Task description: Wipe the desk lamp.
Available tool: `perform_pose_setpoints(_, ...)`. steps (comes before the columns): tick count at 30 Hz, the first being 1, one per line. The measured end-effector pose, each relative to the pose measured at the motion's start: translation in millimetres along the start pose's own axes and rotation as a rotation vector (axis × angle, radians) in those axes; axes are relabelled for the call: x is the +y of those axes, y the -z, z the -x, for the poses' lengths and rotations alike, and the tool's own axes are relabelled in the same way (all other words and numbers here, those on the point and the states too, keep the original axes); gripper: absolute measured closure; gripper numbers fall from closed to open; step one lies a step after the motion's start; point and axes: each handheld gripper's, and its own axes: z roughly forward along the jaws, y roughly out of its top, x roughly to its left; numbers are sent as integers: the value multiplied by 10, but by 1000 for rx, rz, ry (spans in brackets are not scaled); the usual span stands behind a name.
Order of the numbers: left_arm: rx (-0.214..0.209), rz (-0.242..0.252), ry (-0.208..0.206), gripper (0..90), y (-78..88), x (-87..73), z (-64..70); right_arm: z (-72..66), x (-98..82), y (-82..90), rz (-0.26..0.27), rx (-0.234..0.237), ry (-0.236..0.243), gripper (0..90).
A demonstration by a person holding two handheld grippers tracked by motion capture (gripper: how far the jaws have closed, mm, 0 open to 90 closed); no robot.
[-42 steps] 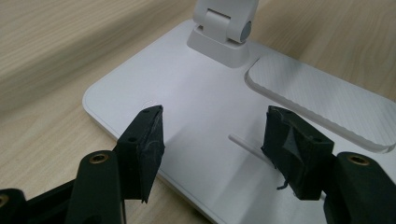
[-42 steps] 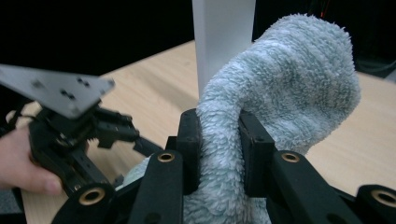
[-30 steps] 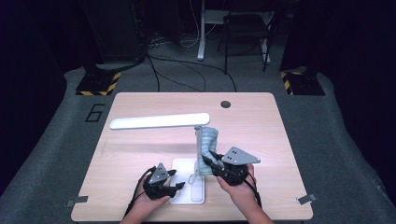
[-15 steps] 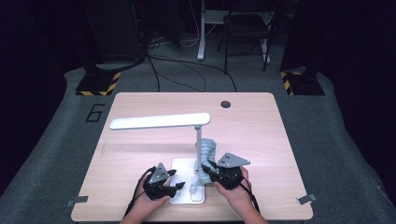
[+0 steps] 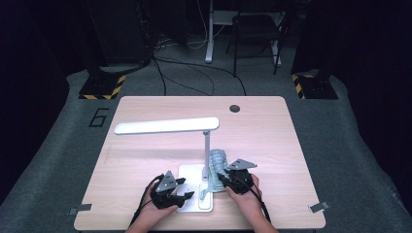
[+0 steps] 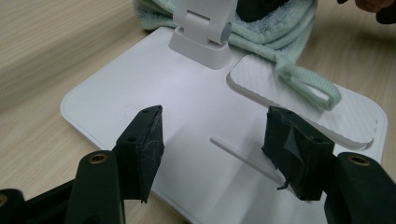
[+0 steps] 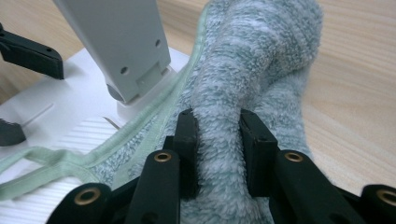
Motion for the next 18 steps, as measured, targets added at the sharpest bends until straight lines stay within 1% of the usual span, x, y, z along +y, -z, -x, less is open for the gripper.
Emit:
perform_pose_setpoints(1, 0, -1, 0, 373, 0, 1, 0, -3, -6, -10, -8, 0, -13, 708)
perform_pose_setpoints(2, 0, -2, -3, 372, 1, 2, -2, -3, -11, -28, -5, 2, -17, 707)
perform_pose_setpoints(3, -1, -5, -10, 371, 4, 5, -4, -6, -15, -41, -3, 4, -14, 705)
perform_pose_setpoints(4, -5, -6, -7, 372, 3, 7, -1, -8, -16, -41, -11, -1, -4, 702)
perform_pose_setpoints(5, -13, -6, 5, 372, 2, 5, 9, -6, -19, -47, -5, -2, 4, 701)
perform_pose_setpoints(6, -16, -7, 3, 372, 3, 6, 10, -21, -20, -51, -14, -3, -19, 701)
perform_pose_setpoints(7, -19, -7, 6, 371, 2, 6, 19, -28, -21, -49, -22, -2, -23, 701)
perform_pose_setpoints(8, -26, -8, 0, 370, 2, 7, 24, -27, -22, -54, -22, -3, -15, 700)
perform_pose_setpoints(9, -29, -8, -2, 366, 2, 7, 31, -13, -22, -56, -21, -1, 11, 700)
perform_pose_setpoints(10, -30, -8, 0, 364, 1, 8, 40, -10, -22, -51, -22, -6, 15, 698)
perform_pose_setpoints(11, -31, -8, -11, 365, 2, 11, 39, -27, -25, -50, -20, -3, -14, 696)
perform_pose_setpoints(12, -40, -9, -7, 364, -1, 10, 48, -29, -24, -52, -18, -8, -21, 691)
perform_pose_setpoints(15, -50, -9, -12, 353, -3, 12, 69, -28, -21, -49, -16, -18, -19, 648)
perform_pose_setpoints(18, -57, -10, -15, 352, -6, 16, 98, 0, -14, -32, 1, -33, -16, 625)
